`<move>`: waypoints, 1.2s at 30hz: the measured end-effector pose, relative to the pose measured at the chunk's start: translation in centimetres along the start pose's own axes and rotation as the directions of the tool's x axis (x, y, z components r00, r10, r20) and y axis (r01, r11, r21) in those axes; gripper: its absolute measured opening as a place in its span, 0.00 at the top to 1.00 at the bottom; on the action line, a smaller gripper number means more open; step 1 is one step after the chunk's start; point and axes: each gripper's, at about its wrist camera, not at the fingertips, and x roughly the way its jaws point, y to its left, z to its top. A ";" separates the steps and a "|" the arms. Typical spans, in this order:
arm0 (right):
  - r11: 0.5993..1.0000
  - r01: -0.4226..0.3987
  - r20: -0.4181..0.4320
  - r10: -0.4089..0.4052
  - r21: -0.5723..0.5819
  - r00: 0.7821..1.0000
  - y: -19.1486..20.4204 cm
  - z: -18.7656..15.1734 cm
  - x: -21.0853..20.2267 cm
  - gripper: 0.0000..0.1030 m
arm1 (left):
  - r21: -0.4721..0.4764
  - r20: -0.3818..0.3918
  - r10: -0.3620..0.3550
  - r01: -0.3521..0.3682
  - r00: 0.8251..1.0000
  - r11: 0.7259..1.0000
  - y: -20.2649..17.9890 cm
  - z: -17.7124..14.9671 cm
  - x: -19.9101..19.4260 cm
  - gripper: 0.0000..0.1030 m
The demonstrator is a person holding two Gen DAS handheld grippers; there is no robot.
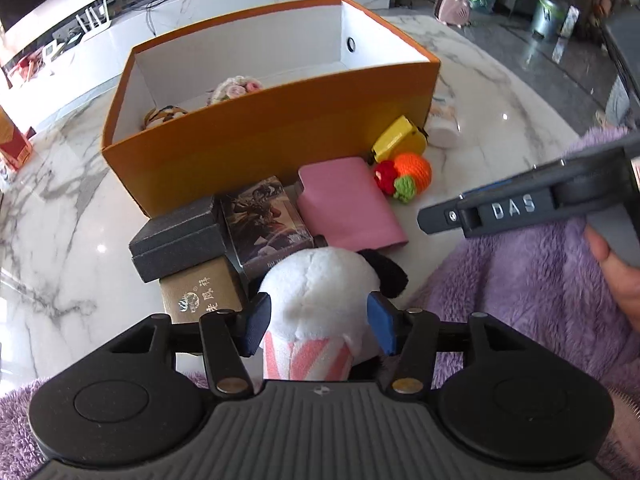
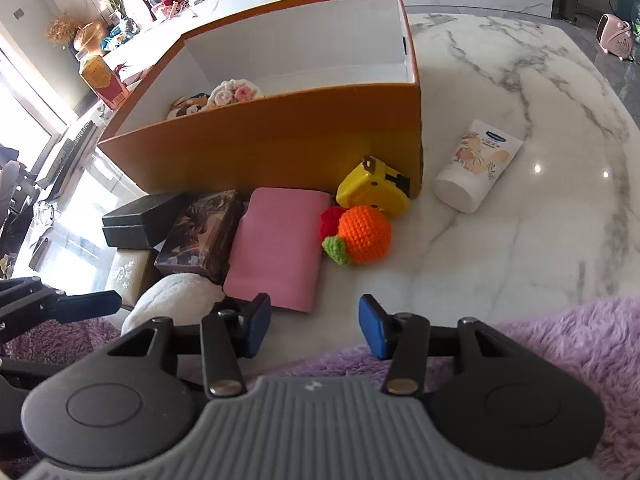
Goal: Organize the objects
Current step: 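Grasp the crocheted orange fruit with right gripper while left gripper grasps the striped plush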
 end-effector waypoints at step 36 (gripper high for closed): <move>0.992 0.121 -0.027 -0.120 0.044 0.992 -1.0 2.8 5.1 0.61 | 0.079 -0.057 0.085 -0.080 0.995 0.994 -1.6 0.7 2.7 0.37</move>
